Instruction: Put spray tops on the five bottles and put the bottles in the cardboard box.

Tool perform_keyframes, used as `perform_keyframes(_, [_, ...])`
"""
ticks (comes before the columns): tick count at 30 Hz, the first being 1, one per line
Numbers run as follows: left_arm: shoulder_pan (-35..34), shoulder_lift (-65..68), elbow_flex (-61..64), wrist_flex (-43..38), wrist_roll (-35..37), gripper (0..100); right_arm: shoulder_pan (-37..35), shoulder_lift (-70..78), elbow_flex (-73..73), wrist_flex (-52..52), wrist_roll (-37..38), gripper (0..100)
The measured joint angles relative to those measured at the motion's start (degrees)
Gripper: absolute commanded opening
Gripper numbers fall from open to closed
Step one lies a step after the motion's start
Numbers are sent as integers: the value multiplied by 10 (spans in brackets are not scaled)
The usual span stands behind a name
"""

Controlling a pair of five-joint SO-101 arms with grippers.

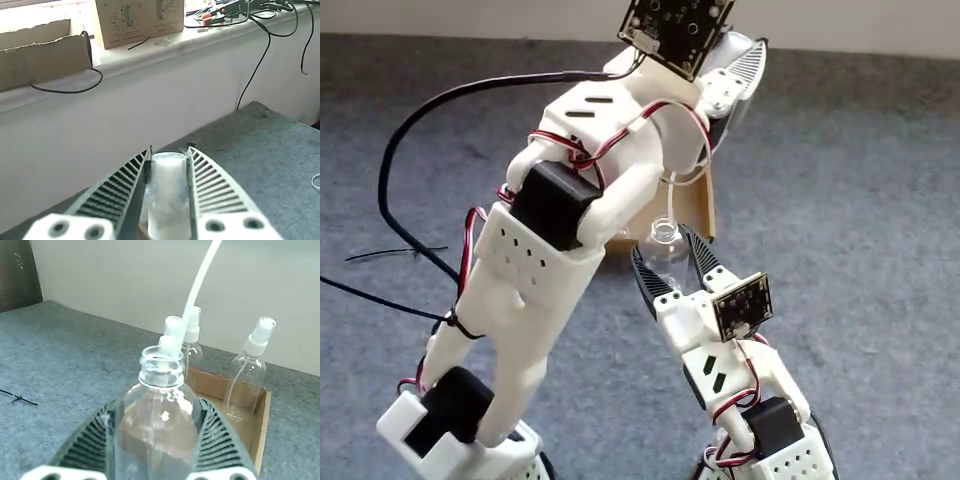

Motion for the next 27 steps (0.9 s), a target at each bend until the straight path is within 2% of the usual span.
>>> perform_keyframes(10, [3,0,3,120,2,52,18,0,0,0,-4,3])
perform_keyframes(19, [40,0,50,164,3,7,25,0,0,0,-23,3])
perform_keyframes(27, [41,-68,124,188,5,7,80,0,0,0,-65,3])
